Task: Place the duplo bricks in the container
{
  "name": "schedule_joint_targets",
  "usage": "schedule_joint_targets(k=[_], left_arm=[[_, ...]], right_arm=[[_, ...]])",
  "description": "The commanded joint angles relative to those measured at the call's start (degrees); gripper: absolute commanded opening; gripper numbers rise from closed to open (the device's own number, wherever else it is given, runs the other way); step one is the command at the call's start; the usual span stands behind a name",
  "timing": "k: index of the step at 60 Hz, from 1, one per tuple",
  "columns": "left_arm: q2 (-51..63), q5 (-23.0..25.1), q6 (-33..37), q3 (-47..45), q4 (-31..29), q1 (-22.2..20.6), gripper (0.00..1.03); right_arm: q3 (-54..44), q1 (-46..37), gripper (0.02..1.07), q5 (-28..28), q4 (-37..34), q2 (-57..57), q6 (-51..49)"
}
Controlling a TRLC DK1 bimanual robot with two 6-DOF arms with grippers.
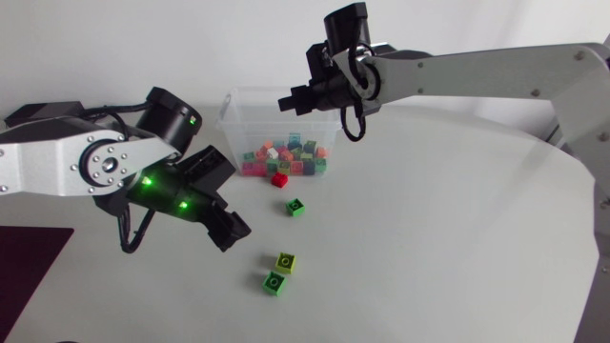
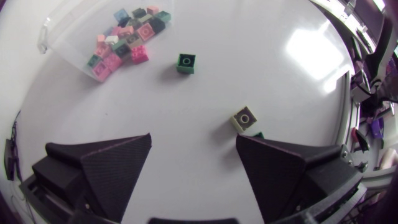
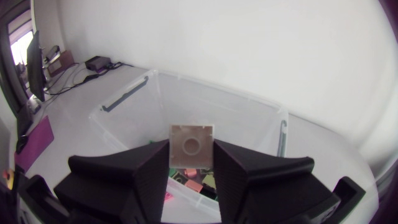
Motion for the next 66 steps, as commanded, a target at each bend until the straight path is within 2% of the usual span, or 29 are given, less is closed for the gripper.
schedule_joint_targets(k=[1, 6, 9, 10, 12, 14, 15, 16, 30, 60, 66], left_arm=[[-0.46, 0.63, -2.41, -2.32, -0.37, -1.55, 0.94], [-0.28, 0.63, -3.37, -2.85, -0.37, -3.05, 0.94], [-0.02, 0.63, -4.87, -2.85, -0.54, -4.01, 0.94], [0.24, 0.63, -5.22, -2.68, -0.89, -4.36, 0.94], [0.68, 0.63, -5.84, -2.24, -1.51, -4.89, 0.94], [1.39, 0.63, -6.8, -1.71, -2.39, -5.68, 0.93], [1.65, 0.63, -7.33, -1.45, -2.74, -6.03, 0.93], [1.91, 0.63, -7.77, -1.27, -3.09, -6.21, 0.93], [7.54, 0.28, -13.13, 1.19, -7.49, -13.24, 0.91], [19.75, -2.36, -15.68, 6.2, -7.93, -15.26, 0.87], [20.98, -2.36, -16.03, 6.9, -7.84, -15.35, 0.81]], right_arm=[[2.65, -0.54, 0.26, -0.27, 1.58, 3.13, -0.2], [5.02, -0.98, 0.28, -0.09, 1.67, 5.41, -0.2], [5.73, -0.98, 0.37, 0.97, 2.02, 5.94, -0.11], [5.73, -0.98, 0.46, 1.4, 2.11, 5.94, -0.11], [6.08, -0.98, 0.77, 2.28, 2.02, 5.85, -0.03], [5.9, -0.98, 0.95, 2.81, 1.76, 5.41, 0.06], [5.55, -0.98, 1.02, 2.9, 1.76, 4.97, 0.06], [5.2, -0.98, 1.03, 2.9, 1.76, 4.54, 0.06], [-4.29, -1.25, 1.03, 4.31, 1.93, -6.8, 0.15], [-31.89, -1.42, 1.02, 4.04, 0.88, -31.32, -0.29], [-34.88, -1.42, 1.02, 3.95, 0.35, -33.87, -0.29]])
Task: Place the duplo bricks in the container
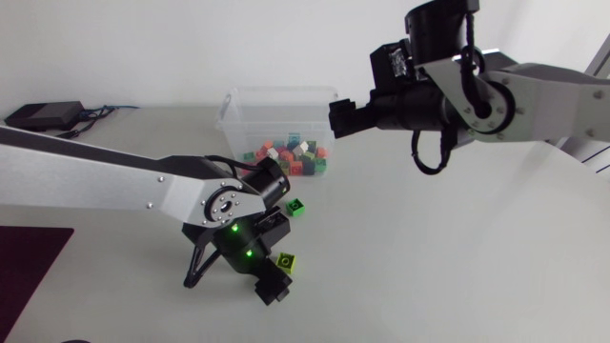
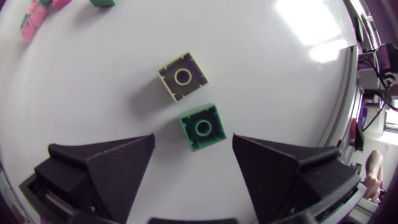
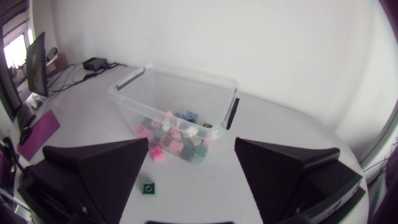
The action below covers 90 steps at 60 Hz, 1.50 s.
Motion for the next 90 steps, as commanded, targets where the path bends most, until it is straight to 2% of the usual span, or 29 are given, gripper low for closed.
schedule_joint_targets(k=[1, 4, 17, 22, 23, 25, 34, 49, 57, 69, 76, 90], left_arm=[[2.26, -0.19, -1.67, 1.9, -0.01, -0.42, 0.81], [2.61, -0.19, -1.85, 1.9, 0.6, -0.86, 0.81], [4.72, -0.19, -2.64, 2.25, 1.92, -1.65, 0.56], [4.8, -0.19, -2.55, 1.64, 2.27, -1.21, 0.36], [4.8, -0.19, -2.55, 1.64, 2.27, -1.13, 0.35], [4.8, -0.19, -2.37, 1.11, 2.45, -0.86, 0.25], [1.64, -0.19, -0.7, -0.65, 0.87, 1.07, 0.23], [-10.14, -0.28, 3.07, -2.5, -3.26, 5.55, 0.23], [-14.97, -0.37, 4.31, -2.41, -3.35, 7.93, 0.23], [-19.45, -0.37, 6.06, -1.27, -3.26, 11.62, 0.23], [-22.35, -0.37, 7.56, -0.39, -3.0, 15.4, 0.23], [-24.99, 1.83, 9.67, 1.72, 0.34, 21.9, 0.23]], right_arm=[[-3.96, 0.0, 1.02, 0.22, -0.83, -3.52, -0.27], [-5.98, 0.26, 1.02, 0.22, -1.09, -5.19, -0.36], [-13.27, 2.2, 1.02, -0.31, -2.15, -11.25, -1.59], [-15.82, 2.2, 1.02, -3.48, -3.11, -13.01, -2.9], [-16.17, 2.2, 1.02, -4.27, -3.29, -13.19, -3.34], [-17.05, 2.2, 1.02, -6.64, -4.08, -13.28, -4.57], [-19.86, 2.55, 1.02, -12.88, -5.22, -12.66, -9.41], [-19.6, 8.79, 1.02, -14.99, -8.04, -7.21, -20.31], [-15.65, 11.25, 1.02, -16.04, -11.64, -0.88, -20.83], [-9.23, 15.82, 1.02, -16.04, -15.6, 8.08, -21.98], [-4.75, 17.31, 1.02, -15.96, -19.02, 12.92, -22.86], [3.78, 19.42, 1.01, -12.18, -25.26, 21.97, -24.88]])
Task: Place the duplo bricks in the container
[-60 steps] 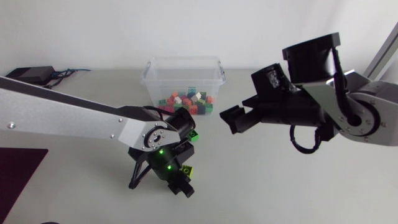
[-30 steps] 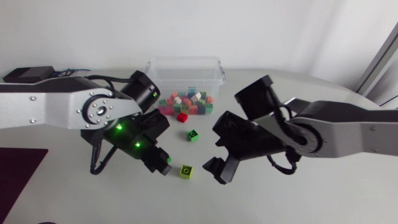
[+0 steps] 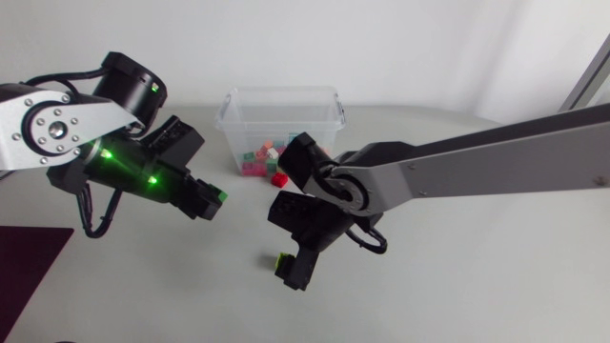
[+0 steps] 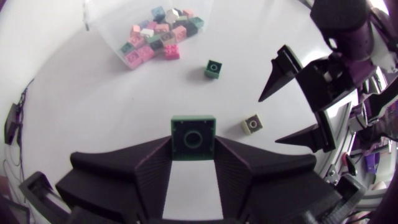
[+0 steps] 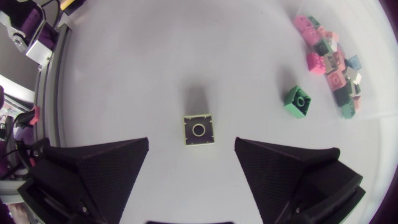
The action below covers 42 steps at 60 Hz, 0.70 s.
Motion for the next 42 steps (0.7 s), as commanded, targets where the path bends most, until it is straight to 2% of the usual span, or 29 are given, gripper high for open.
schedule_joint_targets(k=[1, 30, 38, 42], left_arm=[[-0.82, 1.3, 1.67, 2.01, 1.41, 1.99, 0.23], [2.0, 4.2, 1.76, 6.05, 10.73, 5.95, 0.23], [3.75, 4.64, 1.49, 7.02, 14.07, 7.44, 0.23], [5.07, 4.64, 1.32, 7.63, 15.56, 8.14, 0.23]], right_arm=[[3.39, 0.89, 1.0, 1.05, -2.45, 3.61, -2.17], [16.75, 1.24, 0.96, 6.06, -12.55, 15.56, -7.0], [18.07, 1.42, 0.85, 6.32, -12.99, 17.15, -7.27], [18.15, 1.77, 0.74, 6.32, -12.99, 17.85, -7.44]])
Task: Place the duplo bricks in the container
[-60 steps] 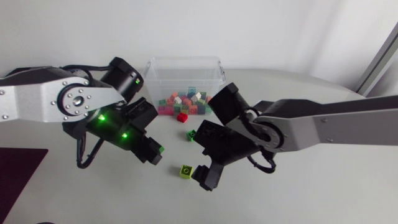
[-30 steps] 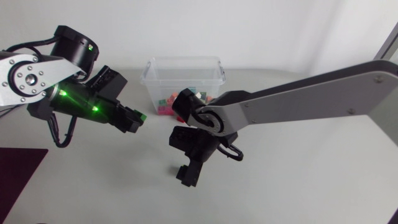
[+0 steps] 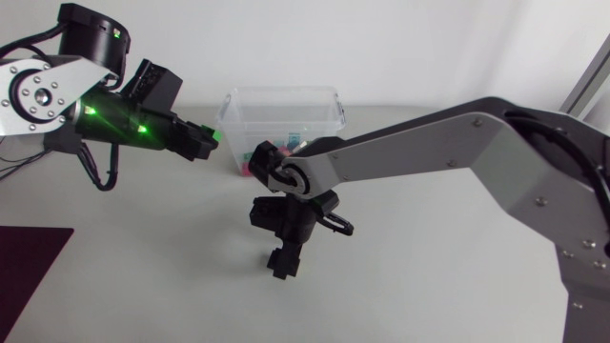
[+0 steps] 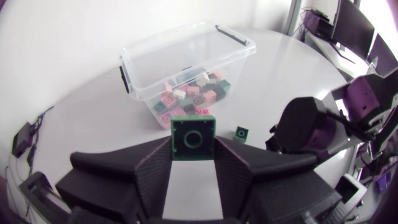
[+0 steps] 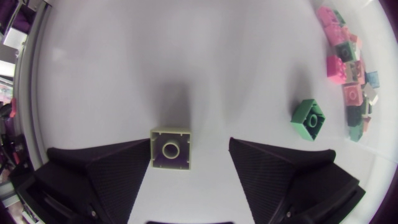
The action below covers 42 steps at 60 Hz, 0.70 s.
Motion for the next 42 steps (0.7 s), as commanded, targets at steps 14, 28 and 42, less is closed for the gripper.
schedule_joint_targets(k=[14, 28, 42], left_arm=[[7.2, 0.58, -1.71, 4.28, 6.67, 1.24, 0.23], [13.26, 0.67, -5.05, 8.67, 12.65, 0.71, 0.23], [19.59, 0.67, -8.04, 15.53, 15.73, -0.34, 0.24]], right_arm=[[-1.73, 0.61, 0.25, -1.54, 1.69, -0.3, -1.23], [-7.09, -1.06, 0.24, -3.12, 2.65, -8.83, -0.27], [-9.64, -4.49, 0.24, -6.63, 2.21, -16.65, 1.32]])
